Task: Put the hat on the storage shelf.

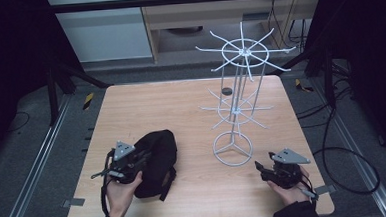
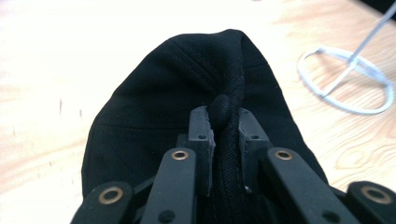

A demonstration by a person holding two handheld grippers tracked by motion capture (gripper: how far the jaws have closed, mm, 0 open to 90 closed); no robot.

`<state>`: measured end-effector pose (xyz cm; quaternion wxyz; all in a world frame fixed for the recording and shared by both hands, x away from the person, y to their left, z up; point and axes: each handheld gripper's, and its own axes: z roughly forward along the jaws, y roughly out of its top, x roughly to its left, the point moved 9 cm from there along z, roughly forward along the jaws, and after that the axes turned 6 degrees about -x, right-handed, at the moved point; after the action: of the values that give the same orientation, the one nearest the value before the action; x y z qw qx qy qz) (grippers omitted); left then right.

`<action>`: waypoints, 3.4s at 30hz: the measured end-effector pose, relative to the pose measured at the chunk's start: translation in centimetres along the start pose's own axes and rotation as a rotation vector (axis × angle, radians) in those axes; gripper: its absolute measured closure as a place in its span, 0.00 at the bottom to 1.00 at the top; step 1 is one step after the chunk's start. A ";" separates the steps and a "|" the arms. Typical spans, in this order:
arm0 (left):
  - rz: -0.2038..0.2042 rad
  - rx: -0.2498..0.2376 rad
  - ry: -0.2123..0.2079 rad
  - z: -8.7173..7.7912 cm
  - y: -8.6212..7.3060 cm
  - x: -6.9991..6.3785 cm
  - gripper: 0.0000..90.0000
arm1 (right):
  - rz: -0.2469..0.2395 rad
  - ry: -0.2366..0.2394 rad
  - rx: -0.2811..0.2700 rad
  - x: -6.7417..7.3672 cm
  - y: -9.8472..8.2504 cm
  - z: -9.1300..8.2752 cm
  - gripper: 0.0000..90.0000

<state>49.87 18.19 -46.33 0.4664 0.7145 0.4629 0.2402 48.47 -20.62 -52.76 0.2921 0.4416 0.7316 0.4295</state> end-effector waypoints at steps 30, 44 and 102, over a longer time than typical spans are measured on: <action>0.045 -0.430 -0.207 -8.8 9.6 -3.1 0.88 | -0.009 -0.016 -0.008 -0.3 -0.1 0.2 0.41; 0.048 -0.549 -0.290 -11.2 14.4 -5.4 0.88 | -0.008 -0.018 -0.009 -0.4 -0.1 0.2 0.40; 0.111 -0.440 -0.407 -3.9 17.8 -12.8 0.87 | -0.017 0.000 0.007 -0.1 -0.3 0.4 0.40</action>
<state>48.73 6.16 -27.63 0.6793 0.6540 0.2568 0.2116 48.73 -20.65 -53.25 0.2942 0.4366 0.7368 0.4242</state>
